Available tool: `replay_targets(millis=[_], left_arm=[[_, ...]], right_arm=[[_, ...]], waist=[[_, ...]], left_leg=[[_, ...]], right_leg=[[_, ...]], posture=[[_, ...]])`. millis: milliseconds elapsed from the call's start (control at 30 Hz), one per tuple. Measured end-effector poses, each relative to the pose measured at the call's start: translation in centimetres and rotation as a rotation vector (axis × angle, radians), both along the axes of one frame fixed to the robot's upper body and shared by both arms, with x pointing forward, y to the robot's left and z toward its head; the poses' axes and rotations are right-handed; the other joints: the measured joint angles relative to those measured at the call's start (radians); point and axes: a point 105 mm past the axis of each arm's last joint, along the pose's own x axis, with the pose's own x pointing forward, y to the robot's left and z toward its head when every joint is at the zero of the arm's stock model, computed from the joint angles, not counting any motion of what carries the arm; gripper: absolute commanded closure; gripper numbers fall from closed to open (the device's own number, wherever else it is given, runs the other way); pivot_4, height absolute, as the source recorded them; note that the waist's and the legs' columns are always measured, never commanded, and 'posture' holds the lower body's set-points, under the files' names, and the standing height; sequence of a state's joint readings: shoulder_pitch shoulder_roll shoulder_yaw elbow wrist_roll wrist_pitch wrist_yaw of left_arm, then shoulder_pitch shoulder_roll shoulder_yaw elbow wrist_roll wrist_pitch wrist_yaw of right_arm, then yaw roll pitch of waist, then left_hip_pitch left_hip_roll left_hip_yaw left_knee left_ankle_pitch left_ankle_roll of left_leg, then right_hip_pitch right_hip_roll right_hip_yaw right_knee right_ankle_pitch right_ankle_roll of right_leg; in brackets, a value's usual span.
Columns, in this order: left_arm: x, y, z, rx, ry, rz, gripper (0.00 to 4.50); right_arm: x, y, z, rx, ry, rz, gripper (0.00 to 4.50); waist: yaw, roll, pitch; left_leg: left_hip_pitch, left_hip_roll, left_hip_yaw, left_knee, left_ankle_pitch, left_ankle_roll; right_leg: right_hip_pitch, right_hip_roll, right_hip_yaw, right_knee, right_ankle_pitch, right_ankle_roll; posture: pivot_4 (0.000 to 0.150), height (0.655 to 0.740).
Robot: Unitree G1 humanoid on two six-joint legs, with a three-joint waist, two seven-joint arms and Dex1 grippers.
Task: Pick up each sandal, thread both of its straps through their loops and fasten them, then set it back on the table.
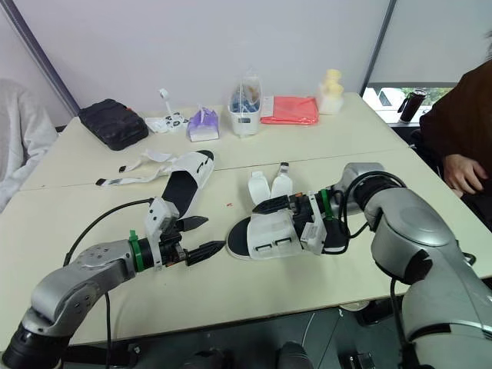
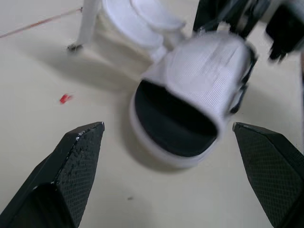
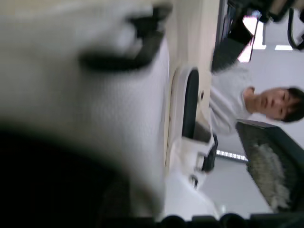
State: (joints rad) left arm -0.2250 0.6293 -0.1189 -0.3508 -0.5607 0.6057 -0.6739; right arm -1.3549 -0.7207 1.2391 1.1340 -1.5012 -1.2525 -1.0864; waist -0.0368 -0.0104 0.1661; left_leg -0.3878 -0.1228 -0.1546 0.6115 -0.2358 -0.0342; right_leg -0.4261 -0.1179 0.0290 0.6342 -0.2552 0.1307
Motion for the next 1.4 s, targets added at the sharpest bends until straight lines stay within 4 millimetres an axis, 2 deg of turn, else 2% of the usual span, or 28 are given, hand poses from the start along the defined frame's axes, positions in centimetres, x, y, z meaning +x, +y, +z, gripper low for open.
replay_targets(millis=[133,233,433,467,500,567,633,700,733,800,900,967,1067,1133,1200,1333,1400], left_arm=[[2.1,-1.3,-0.5,0.036,-0.036,-0.102,0.00],[3.2,-2.6,-0.4,0.031,-0.059,-0.165,0.79],[3.7,-4.9,-1.3,0.047,-0.048,-0.290,3.86],[3.6,-5.4,-1.5,0.060,-0.047,-0.317,4.31],[3.6,-5.7,-1.7,0.077,-0.049,-0.340,4.46],[3.6,-6.1,-2.2,0.098,-0.045,-0.361,4.46],[3.5,-6.8,-2.5,0.112,-0.042,-0.386,4.46],[3.2,-7.2,-2.7,0.121,-0.037,-0.411,4.46],[3.1,-7.3,-2.8,0.129,-0.032,-0.420,4.46],[2.8,-7.5,-2.9,0.143,-0.036,-0.437,4.46],[2.4,-7.9,-3.1,0.159,-0.040,-0.451,4.46],[2.4,-7.9,-3.3,0.168,-0.044,-0.446,4.46],[2.4,-8.3,-3.4,0.175,-0.063,-0.441,4.46],[2.4,-8.6,-3.3,0.178,-0.075,-0.440,4.49],[2.3,-9.0,-3.3,0.174,-0.086,-0.439,4.49],[2.3,-9.3,-3.2,0.169,-0.105,-0.427,4.49],[2.3,-9.5,-3.1,0.158,-0.108,-0.417,4.49]], right_arm=[[-0.3,-3.2,0.8,0.020,0.007,-0.110,0.07],[-0.8,-5.1,0.8,0.013,0.017,-0.182,0.01],[-1.9,-8.2,0.7,0.041,0.034,-0.320,0.01],[-1.8,-9.0,0.9,0.048,0.022,-0.362,0.01],[-1.7,-9.8,1.3,0.058,0.010,-0.408,0.01],[-1.2,-11.0,2.2,0.104,0.003,-0.505,0.01],[-0.2,-12.8,2.9,0.211,0.044,-0.677,0.01],[0.9,-13.2,3.7,0.419,0.136,-0.820,0.01],[1.5,-12.9,4.3,0.554,0.219,-0.864,0.01],[2.6,-11.8,5.9,0.850,0.503,-0.908,0.01],[2.9,-10.1,8.1,1.112,0.934,-0.864,0.01],[3.6,-8.7,8.3,1.265,1.273,-0.856,0.01],[4.0,-5.8,5.7,1.241,1.628,-0.916,0.01],[5.5,-4.8,4.6,1.316,1.792,-0.984,0.00],[6.9,-5.2,4.6,1.402,1.918,-1.090,0.00],[7.8,-5.1,6.5,1.459,2.062,-1.132,0.00],[7.9,-5.1,6.0,1.466,2.100,-1.200,0.00]], waist=[[0.014,0.000,0.000],[0.016,0.000,0.000],[0.002,0.000,0.000],[0.000,0.000,0.000],[-0.001,0.000,0.000],[-0.008,0.000,0.000],[-0.010,-0.001,0.000],[-0.013,-0.003,0.001],[-0.016,-0.003,0.002],[-0.020,-0.002,0.001],[-0.003,-0.001,0.001],[0.005,-0.001,0.000],[0.024,-0.001,0.000],[0.026,-0.001,0.000],[0.032,-0.001,0.000],[0.043,-0.001,0.000],[0.047,-0.001,0.000]], left_leg=[[0.000,0.000,0.002,0.001,0.000,0.000],[0.000,0.000,0.005,0.000,0.000,0.000],[0.000,0.000,0.006,0.001,-0.001,0.001],[0.000,0.000,0.007,0.002,-0.001,0.002],[0.000,0.000,0.008,0.002,-0.001,0.002],[0.000,0.001,0.010,0.002,-0.002,0.003],[0.002,0.006,0.013,0.003,-0.003,0.005],[0.010,0.009,0.016,0.003,-0.005,0.010],[0.015,0.011,0.015,0.003,-0.010,0.017],[0.015,0.012,0.014,0.006,-0.011,0.019],[0.014,0.011,0.012,0.009,-0.012,0.019],[0.014,0.011,0.012,0.011,-0.013,0.018],[0.012,0.011,0.012,0.014,-0.015,0.018],[0.011,0.010,0.013,0.016,-0.015,0.018],[0.007,0.009,0.012,0.018,-0.015,0.018],[-0.001,0.009,0.013,0.019,-0.012,0.014],[-0.002,0.009,0.013,0.019,-0.012,0.014]], right_leg=[[0.001,0.000,0.000,-0.001,0.000,0.000],[0.001,0.000,0.000,-0.001,0.000,0.001],[0.001,0.000,0.001,-0.001,0.001,0.002],[0.001,0.000,0.001,-0.001,0.001,0.002],[0.001,0.000,0.001,-0.001,0.001,0.003],[0.002,0.000,0.002,-0.001,0.002,0.003],[0.006,0.000,0.003,-0.003,0.002,0.004],[0.015,0.002,0.002,-0.007,0.003,0.004],[0.021,0.003,0.002,-0.008,0.002,0.004],[0.022,0.003,0.002,-0.009,0.003,0.005],[0.021,0.003,0.001,-0.007,0.003,0.005],[0.022,0.003,0.001,-0.007,0.003,0.004],[0.021,0.002,0.001,-0.006,0.003,0.004],[0.020,0.001,0.001,-0.005,0.004,0.004],[0.017,0.000,0.001,-0.005,0.004,0.005],[0.010,0.000,0.001,-0.005,0.005,0.006],[0.009,0.000,0.000,-0.005,0.005,0.006]], posture=[[0.150,0.7400],[0.150,0.7400],[0.150,0.7400],[0.150,0.7400],[0.150,0.7400],[0.150,0.7400],[0.150,0.7400],[0.150,0.7400],[0.150,0.7400],[0.150,0.7400],[0.150,0.7400],[0.150,0.7400],[0.150,0.7400],[0.150,0.7400],[0.150,0.7400],[0.150,0.7400],[0.150,0.7400]])
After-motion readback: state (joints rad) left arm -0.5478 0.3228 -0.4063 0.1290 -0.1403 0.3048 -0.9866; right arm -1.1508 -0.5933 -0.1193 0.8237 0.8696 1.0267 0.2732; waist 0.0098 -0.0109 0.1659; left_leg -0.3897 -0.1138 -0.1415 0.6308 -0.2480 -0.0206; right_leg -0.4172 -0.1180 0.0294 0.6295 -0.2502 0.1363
